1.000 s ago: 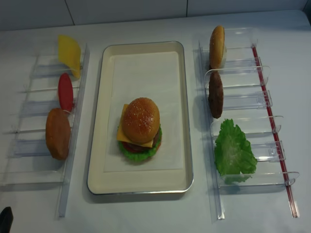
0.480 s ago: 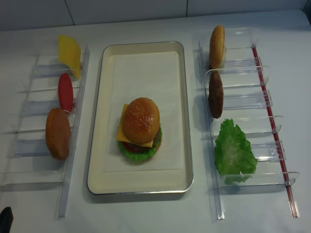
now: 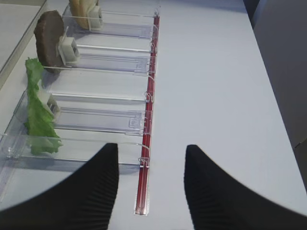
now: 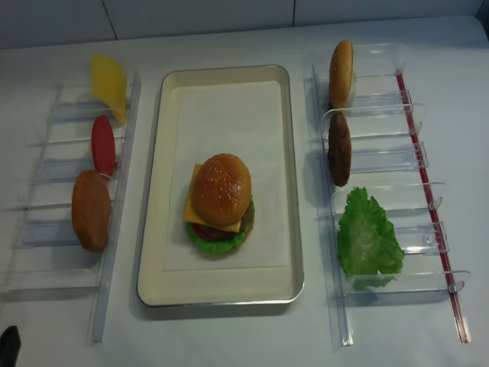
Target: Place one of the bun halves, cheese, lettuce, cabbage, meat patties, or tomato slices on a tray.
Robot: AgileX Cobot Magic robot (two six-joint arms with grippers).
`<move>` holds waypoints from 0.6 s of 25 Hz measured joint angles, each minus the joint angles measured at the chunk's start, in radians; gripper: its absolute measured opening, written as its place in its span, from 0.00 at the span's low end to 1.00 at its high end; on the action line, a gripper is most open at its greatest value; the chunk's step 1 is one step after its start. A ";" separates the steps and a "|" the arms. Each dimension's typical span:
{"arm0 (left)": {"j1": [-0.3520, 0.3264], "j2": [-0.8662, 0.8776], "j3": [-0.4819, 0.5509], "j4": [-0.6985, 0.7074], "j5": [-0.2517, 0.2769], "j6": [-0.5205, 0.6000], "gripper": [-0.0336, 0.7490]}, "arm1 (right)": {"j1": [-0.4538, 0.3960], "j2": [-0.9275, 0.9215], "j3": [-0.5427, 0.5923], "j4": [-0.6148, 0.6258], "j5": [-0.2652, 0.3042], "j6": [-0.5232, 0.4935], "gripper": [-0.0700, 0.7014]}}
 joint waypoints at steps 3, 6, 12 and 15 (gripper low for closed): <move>0.000 0.000 0.000 0.000 0.000 0.000 0.69 | 0.000 0.000 0.000 0.000 0.000 0.000 0.54; 0.000 0.000 0.000 0.000 0.000 0.000 0.69 | 0.000 0.000 0.000 0.000 0.000 0.000 0.53; 0.000 0.000 0.000 0.000 0.000 0.000 0.69 | 0.000 0.000 0.000 0.000 0.000 0.006 0.46; 0.000 0.000 0.000 0.000 0.000 0.000 0.69 | 0.000 0.000 0.000 0.000 0.000 0.015 0.45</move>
